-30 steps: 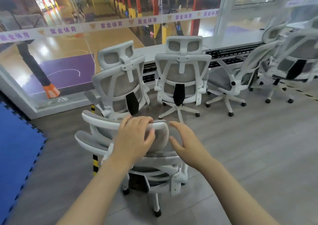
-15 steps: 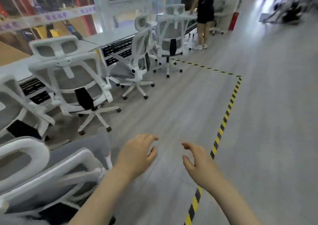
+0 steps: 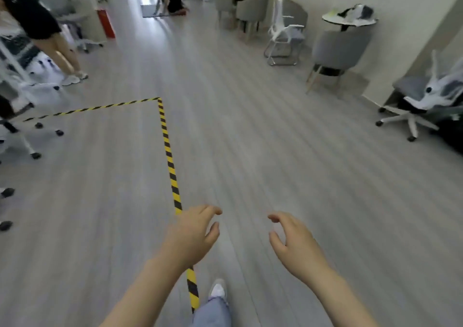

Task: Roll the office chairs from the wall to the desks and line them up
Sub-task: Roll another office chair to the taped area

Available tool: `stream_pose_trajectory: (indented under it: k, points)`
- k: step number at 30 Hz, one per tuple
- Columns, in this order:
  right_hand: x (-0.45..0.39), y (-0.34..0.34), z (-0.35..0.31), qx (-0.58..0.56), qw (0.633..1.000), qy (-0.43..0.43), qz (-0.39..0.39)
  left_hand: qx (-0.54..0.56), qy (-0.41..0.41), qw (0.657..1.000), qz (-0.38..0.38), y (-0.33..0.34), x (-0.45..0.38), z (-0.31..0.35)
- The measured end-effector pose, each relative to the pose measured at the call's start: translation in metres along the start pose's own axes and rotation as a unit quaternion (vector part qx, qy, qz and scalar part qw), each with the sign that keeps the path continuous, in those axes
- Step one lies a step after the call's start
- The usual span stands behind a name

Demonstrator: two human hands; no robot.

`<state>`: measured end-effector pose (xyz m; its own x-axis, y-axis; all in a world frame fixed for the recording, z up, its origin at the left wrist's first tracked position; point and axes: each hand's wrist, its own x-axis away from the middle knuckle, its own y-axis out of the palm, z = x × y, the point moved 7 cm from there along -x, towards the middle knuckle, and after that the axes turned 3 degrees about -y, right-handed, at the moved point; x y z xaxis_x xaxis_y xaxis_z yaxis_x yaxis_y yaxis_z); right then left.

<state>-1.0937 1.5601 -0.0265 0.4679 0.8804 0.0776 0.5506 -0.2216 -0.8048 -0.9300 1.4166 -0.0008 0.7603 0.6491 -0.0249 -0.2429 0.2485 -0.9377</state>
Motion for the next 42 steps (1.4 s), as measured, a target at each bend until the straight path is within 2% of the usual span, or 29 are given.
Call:
stream_pose_trajectory:
  k: [6, 12, 18, 22, 28, 32, 35, 42]
  points:
    - [-0.035, -0.08, 0.106, -0.008, 0.986, 0.137, 0.089, 0.013, 0.122, 0.99, -0.063, 0.046, -0.145, 0.067]
    - [-0.07, -0.158, 0.187, -0.024, 0.951, 0.249, 0.18, -0.005, 0.222, 0.97, -0.1, 0.067, -0.288, 0.147]
    - [-0.081, -0.221, 0.262, -0.035, 0.914, 0.326, 0.24, -0.004, 0.311, 0.941, -0.136, 0.106, -0.395, 0.25]
    - [-0.085, -0.264, 0.33, -0.032, 0.888, 0.368, 0.274, -0.005, 0.366, 0.921, -0.134, 0.137, -0.448, 0.332]
    - [-0.089, -0.343, 0.451, -0.041, 0.855, 0.402, 0.325, 0.022, 0.39, 0.909, -0.145, 0.197, -0.532, 0.463]
    - [-0.097, -0.397, 0.529, -0.05, 0.858, 0.417, 0.298, 0.03, 0.392, 0.905, -0.163, 0.229, -0.578, 0.558]
    - [-0.109, -0.449, 0.584, -0.044, 0.855, 0.417, 0.305, 0.045, 0.4, 0.902, -0.159, 0.246, -0.611, 0.62]
    - [-0.155, -0.547, 0.702, -0.014, 0.853, 0.415, 0.315, 0.055, 0.408, 0.895, -0.17, 0.301, -0.712, 0.731]
